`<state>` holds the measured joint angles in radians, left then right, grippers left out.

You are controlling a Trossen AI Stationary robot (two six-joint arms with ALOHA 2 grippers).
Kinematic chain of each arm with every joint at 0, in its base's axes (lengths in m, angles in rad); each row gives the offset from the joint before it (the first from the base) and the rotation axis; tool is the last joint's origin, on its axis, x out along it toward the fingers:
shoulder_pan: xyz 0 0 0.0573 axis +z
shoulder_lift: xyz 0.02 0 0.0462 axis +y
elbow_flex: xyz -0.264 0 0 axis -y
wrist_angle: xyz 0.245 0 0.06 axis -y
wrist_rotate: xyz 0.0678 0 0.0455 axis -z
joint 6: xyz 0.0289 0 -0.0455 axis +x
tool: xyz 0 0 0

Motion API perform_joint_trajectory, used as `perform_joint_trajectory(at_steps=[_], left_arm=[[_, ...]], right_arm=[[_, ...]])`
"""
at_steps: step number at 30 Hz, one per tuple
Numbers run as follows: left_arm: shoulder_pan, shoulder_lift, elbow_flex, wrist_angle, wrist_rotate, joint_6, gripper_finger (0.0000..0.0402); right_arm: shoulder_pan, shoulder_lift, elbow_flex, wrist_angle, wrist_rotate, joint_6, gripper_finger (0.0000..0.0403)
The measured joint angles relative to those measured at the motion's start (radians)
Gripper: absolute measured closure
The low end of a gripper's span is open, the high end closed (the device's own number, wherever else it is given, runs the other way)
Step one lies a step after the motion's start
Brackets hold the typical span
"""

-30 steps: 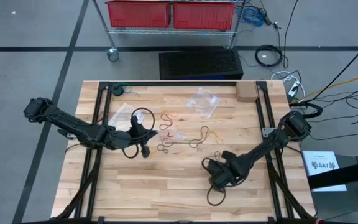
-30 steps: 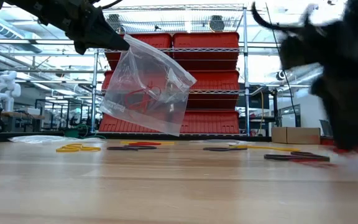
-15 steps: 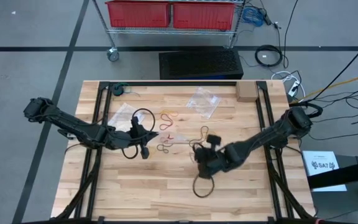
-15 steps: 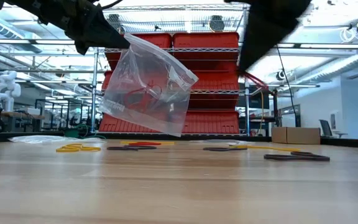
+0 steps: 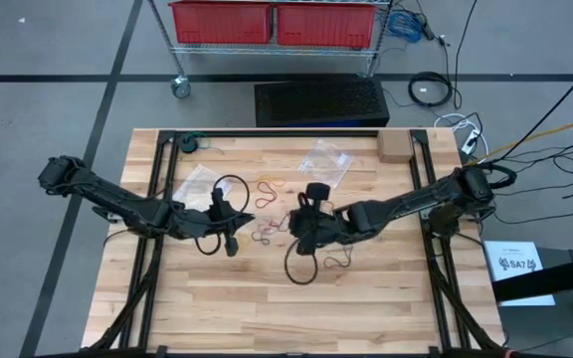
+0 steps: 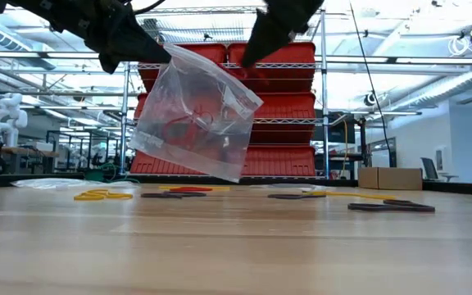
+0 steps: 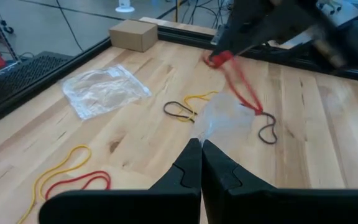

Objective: Sort rubber bands
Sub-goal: Put the right red rubber band into the zip bag

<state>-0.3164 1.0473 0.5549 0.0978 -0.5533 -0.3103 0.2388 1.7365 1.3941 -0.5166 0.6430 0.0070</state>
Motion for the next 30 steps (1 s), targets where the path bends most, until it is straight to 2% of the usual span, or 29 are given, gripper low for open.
perform_joint_trajectory(at_steps=[7, 17, 22, 27, 30], left_arm=[[0.002, 0.0, 0.0, -0.002, 0.0, -0.025, 0.0402], [0.015, 0.013, 0.0, 0.0, -0.015, -0.052, 0.0401], [0.023, 0.045, 0.0, 0.008, -0.016, -0.052, 0.0402], [0.022, 0.056, 0.0, 0.04, -0.016, -0.047, 0.0402], [0.022, 0.056, 0.0, 0.054, -0.016, -0.043, 0.0402]], right_arm=[[-0.017, 0.035, 0.001, 0.098, -0.023, -0.086, 0.0403], [-0.012, 0.035, 0.084, 0.106, -0.029, -0.101, 0.0403], [-0.017, 0.049, 0.085, 0.175, -0.123, -0.101, 0.0403], [-0.03, 0.11, 0.085, 0.177, -0.18, -0.079, 0.0403], [-0.031, 0.136, 0.085, 0.192, -0.177, -0.07, 0.0403]])
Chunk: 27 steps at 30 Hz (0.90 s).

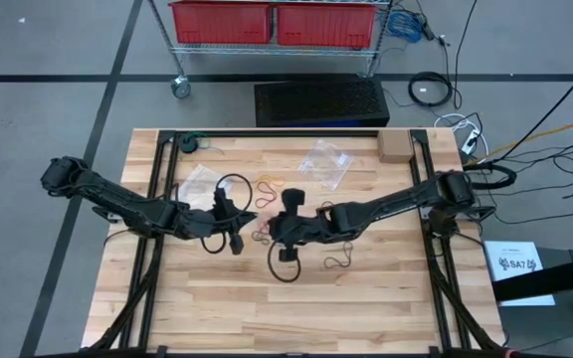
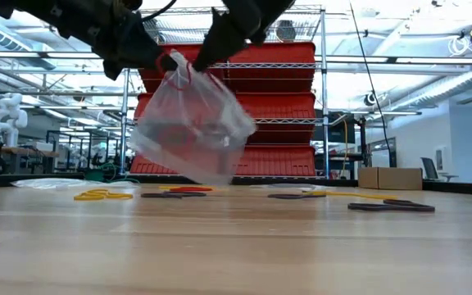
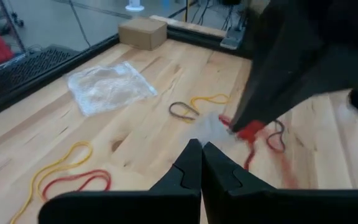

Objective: Sort rubber bands
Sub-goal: Put the right red rubber band into the zip bag

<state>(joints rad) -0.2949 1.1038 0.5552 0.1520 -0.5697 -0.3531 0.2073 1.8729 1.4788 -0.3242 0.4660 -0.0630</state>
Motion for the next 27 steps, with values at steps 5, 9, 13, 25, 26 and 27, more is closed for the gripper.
perform_joint_trajectory(at_steps=[5, 9, 13, 25, 26, 27], left_arm=[[0.0, 0.0, 0.0, -0.001, 0.016, 0.001, 0.0401], [-0.008, 0.0, 0.0, -0.001, 0.019, 0.014, 0.0401], [-0.022, 0.0, 0.0, 0.005, 0.02, 0.02, 0.0401], [-0.027, 0.0, 0.0, 0.052, 0.032, 0.045, 0.0401], [-0.027, 0.0, 0.0, 0.051, 0.037, 0.045, 0.0401], [-0.027, 0.0, 0.0, 0.051, 0.041, 0.045, 0.0401]], right_arm=[[-0.013, 0.0, -0.001, -0.017, 0.0, 0.062, 0.0403], [-0.034, -0.013, -0.001, -0.029, 0.005, 0.11, 0.0403], [-0.064, -0.013, -0.001, -0.102, 0.002, 0.19, 0.0403], [-0.116, -0.012, -0.001, -0.082, -0.367, 0.245, 0.0379], [-0.116, -0.012, -0.001, -0.082, -0.368, 0.245, 0.0368], [-0.116, -0.012, -0.001, -0.082, -0.367, 0.245, 0.0354]])
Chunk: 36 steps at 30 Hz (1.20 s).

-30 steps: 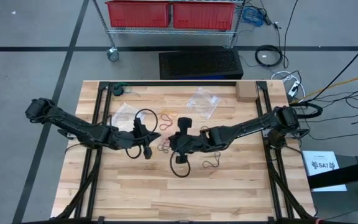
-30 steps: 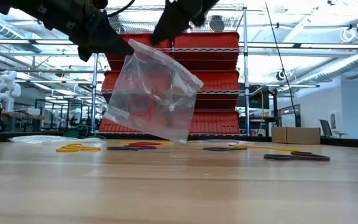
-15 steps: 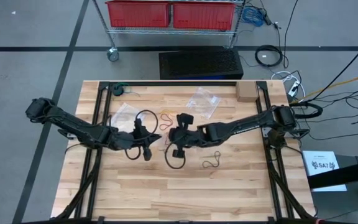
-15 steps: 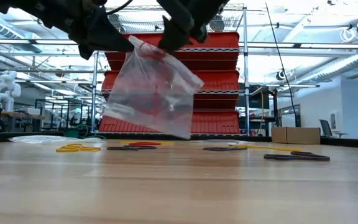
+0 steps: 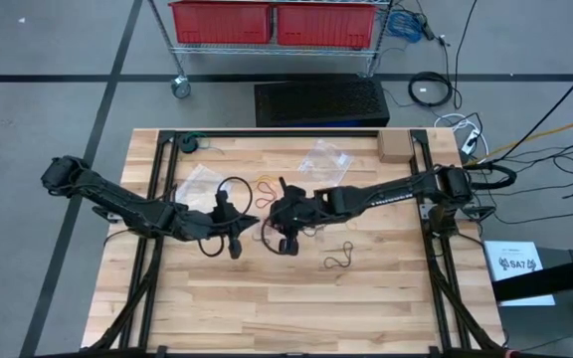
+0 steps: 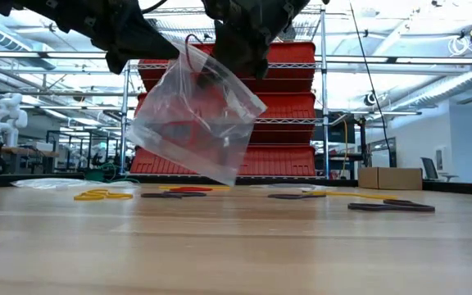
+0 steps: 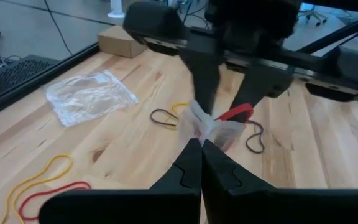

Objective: Sort rubber bands
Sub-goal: Put the right red rubber band into the zip bag, then put the red rubber band into the zip bag

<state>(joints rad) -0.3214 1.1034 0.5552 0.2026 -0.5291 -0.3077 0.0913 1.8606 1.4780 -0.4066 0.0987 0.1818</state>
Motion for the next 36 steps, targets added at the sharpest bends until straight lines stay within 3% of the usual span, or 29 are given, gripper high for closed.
perform_joint_trajectory(at_steps=[8, 13, 30, 36], left_arm=[[-0.011, 0.0, 0.0, 0.0, 0.003, 0.0, 0.0402], [-0.011, 0.0, 0.0, 0.0, 0.002, 0.002, 0.0401], [0.041, -0.001, 0.0, -0.017, -0.049, 0.01, 0.0401], [0.093, -0.055, 0.0, -0.124, -0.109, -0.003, 0.0401]], right_arm=[[-0.003, -0.032, 0.0, -0.032, 0.002, -0.002, 0.0224], [-0.019, -0.093, 0.0, -0.062, 0.002, -0.002, 0.0177], [-0.126, -0.148, 0.0, -0.119, 0.002, -0.088, 0.0174], [-0.178, -0.148, 0.0, -0.215, -0.052, -0.161, 0.0174]])
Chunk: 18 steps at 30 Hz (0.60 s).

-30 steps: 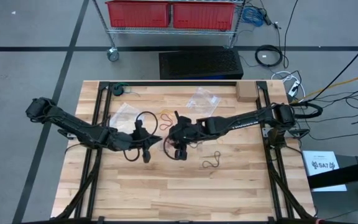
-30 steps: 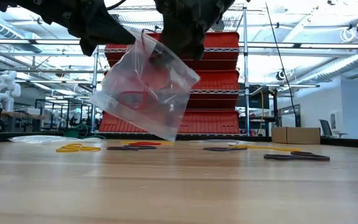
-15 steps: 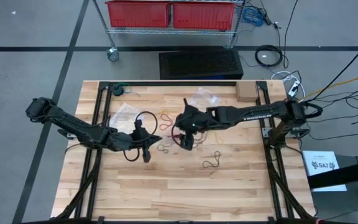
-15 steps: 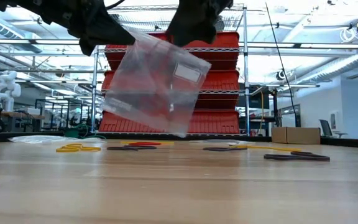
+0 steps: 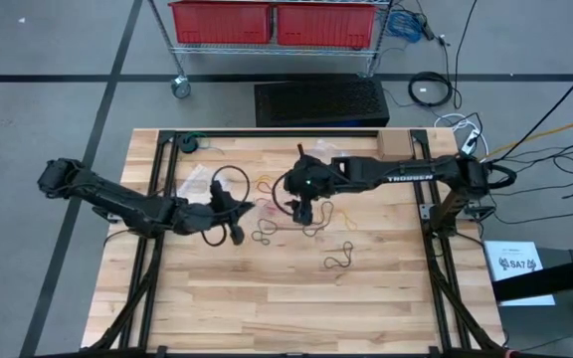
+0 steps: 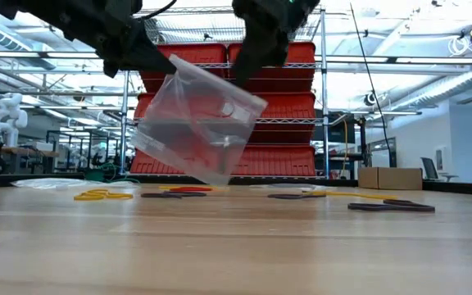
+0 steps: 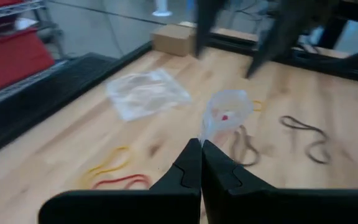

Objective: Sort rubber bands
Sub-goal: Put the red rubber band into the zip bag

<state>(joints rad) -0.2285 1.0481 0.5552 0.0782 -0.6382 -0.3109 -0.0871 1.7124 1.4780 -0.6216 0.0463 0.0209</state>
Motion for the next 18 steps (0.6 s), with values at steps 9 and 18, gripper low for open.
perform_joint_trajectory(at_steps=[9, 18], left_arm=[[0.033, -0.197, 0.0, -0.247, -0.106, -0.05, 0.0402], [0.032, -0.345, 0.0, -0.378, -0.165, -0.074, 0.0402]], right_arm=[[-0.1, 0.072, -0.096, 0.194, -0.223, -0.056, 0.0174], [-0.087, 0.256, -0.173, 0.501, -0.16, -0.015, 0.0174]])
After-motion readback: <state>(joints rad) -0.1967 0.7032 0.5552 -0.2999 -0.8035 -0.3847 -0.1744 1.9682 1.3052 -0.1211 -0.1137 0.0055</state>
